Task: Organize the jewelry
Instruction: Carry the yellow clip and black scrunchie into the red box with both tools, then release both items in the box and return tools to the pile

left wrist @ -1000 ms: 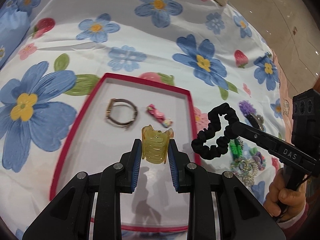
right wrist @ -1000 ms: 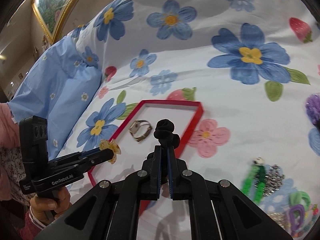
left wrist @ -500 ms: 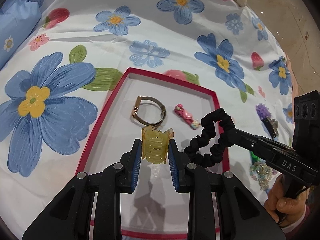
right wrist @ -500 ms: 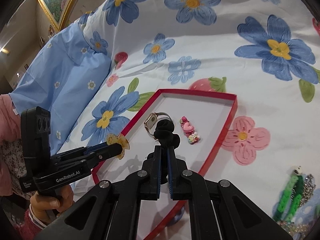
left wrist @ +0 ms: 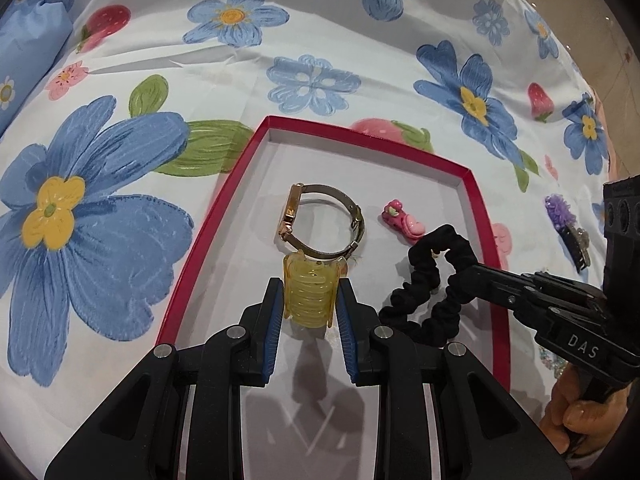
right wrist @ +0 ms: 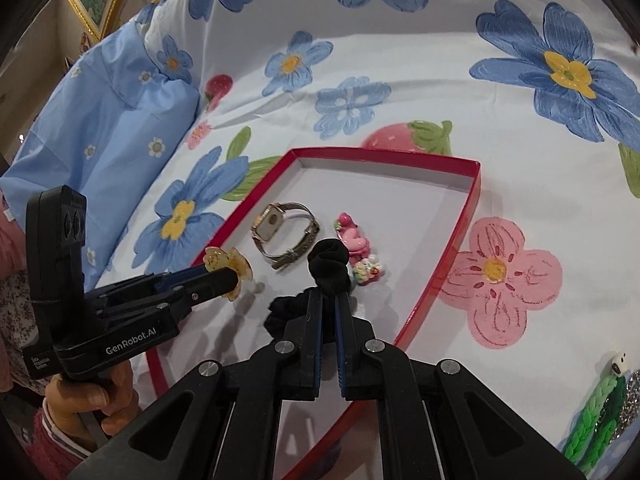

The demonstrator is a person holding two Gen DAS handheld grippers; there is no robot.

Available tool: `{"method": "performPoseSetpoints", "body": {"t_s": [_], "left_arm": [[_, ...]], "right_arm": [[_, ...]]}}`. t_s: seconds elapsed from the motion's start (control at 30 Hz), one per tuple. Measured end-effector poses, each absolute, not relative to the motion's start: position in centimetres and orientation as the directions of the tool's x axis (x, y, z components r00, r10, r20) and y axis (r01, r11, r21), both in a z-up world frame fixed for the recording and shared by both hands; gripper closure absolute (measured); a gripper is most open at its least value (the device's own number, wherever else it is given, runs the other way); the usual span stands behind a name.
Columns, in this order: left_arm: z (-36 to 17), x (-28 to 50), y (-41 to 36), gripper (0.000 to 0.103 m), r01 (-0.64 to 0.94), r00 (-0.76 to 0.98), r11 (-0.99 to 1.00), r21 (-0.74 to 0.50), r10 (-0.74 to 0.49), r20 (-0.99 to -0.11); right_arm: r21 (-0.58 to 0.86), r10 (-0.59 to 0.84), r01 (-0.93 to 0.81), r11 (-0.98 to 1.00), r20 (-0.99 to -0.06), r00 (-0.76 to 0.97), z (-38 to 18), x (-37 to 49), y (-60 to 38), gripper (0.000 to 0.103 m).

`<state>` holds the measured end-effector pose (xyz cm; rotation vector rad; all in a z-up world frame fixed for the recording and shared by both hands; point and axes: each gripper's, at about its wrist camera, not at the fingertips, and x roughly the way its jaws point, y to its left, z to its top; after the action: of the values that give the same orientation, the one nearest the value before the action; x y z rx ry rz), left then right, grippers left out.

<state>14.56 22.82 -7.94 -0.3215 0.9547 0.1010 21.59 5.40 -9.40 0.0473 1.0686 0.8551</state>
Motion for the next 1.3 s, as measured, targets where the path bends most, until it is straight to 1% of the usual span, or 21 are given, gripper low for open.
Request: {"method": "performPoseSetpoints", "body": {"t_s": [0.13, 0.27, 0.53, 0.57, 0.63, 0.67, 0.7, 0.77, 0.87, 0.93, 1.03, 1.17, 1.3], "left_arm": [[-8.4, 14.7, 22.8, 0.079, -0.226, 0.567, 0.948, -0.223, -0.058, -0.822], [-8.7, 14.8, 22.8, 0.078, -0.227, 0.564, 0.947, -0.226, -0.061, -0.824], [-8.7, 14.7, 22.8, 0.077, -0.23, 0.559, 0.95, -0.212, -0.049, -0.827], [-8.6, 14.6, 22.8, 0.076, -0.233, 0.558, 0.949, -0.212, -0.048, -0.828], [-8.5, 14.5, 22.7, 0.064, -0.237, 0.56, 0.949, -0.21, -0.043, -0.827], [-8.4, 14.4, 22.7, 0.062, -0.24, 0.563, 0.949, -0.206, -0.037, -0.826], [-8.3, 14.3, 22.7, 0.061, -0.239, 0.564, 0.949, -0.204, -0.035, -0.825], [-8.2, 14.2, 22.6, 0.061, -0.238, 0.565, 0.95, -0.203, -0.035, -0.825], [-7.8, 13.8, 22.6, 0.06, -0.243, 0.566, 0.949, -0.198, -0.027, -0.824], [-7.4, 13.2, 22.6, 0.055, -0.253, 0.572, 0.945, -0.206, -0.025, -0.82], [-6.7, 12.0, 22.3, 0.051, -0.257, 0.589, 0.939, -0.227, -0.034, -0.807], [-5.8, 10.4, 21.5, 0.051, -0.257, 0.608, 0.93, -0.263, -0.056, -0.792], [-4.9, 9.1, 20.1, 0.05, -0.247, 0.626, 0.925, -0.29, -0.076, -0.776]], "right_arm": [[0.418, 0.628, -0.591, 0.69, -0.752, 0.199, -9.6, 21.8, 5.5, 0.097], [0.41, 0.622, -0.598, 0.689, -0.757, 0.198, -9.7, 21.8, 5.8, 0.093], [0.407, 0.617, -0.599, 0.69, -0.762, 0.193, -9.9, 21.9, 5.9, 0.091], [0.406, 0.617, -0.599, 0.69, -0.763, 0.194, -9.9, 21.9, 5.9, 0.088], [0.41, 0.622, -0.601, 0.686, -0.759, 0.192, -9.8, 21.9, 5.9, 0.083], [0.408, 0.623, -0.604, 0.685, -0.757, 0.195, -9.6, 21.8, 5.9, 0.079], [0.404, 0.623, -0.606, 0.685, -0.756, 0.2, -9.4, 21.7, 5.9, 0.077], [0.396, 0.624, -0.612, 0.684, -0.753, 0.21, -9.0, 21.4, 5.8, 0.07], [0.399, 0.63, -0.613, 0.683, -0.745, 0.217, -8.5, 21.1, 5.4, 0.068], [0.403, 0.636, -0.609, 0.683, -0.738, 0.225, -8.0, 20.9, 4.9, 0.068], [0.418, 0.653, -0.597, 0.685, -0.716, 0.247, -7.0, 20.2, 3.3, 0.067], [0.438, 0.671, -0.573, 0.693, -0.682, 0.29, -5.9, 19.0, 0.4, 0.06], [0.454, 0.671, -0.539, 0.709, -0.668, 0.32, -5.4, 17.9, -2.6, 0.059]]}}
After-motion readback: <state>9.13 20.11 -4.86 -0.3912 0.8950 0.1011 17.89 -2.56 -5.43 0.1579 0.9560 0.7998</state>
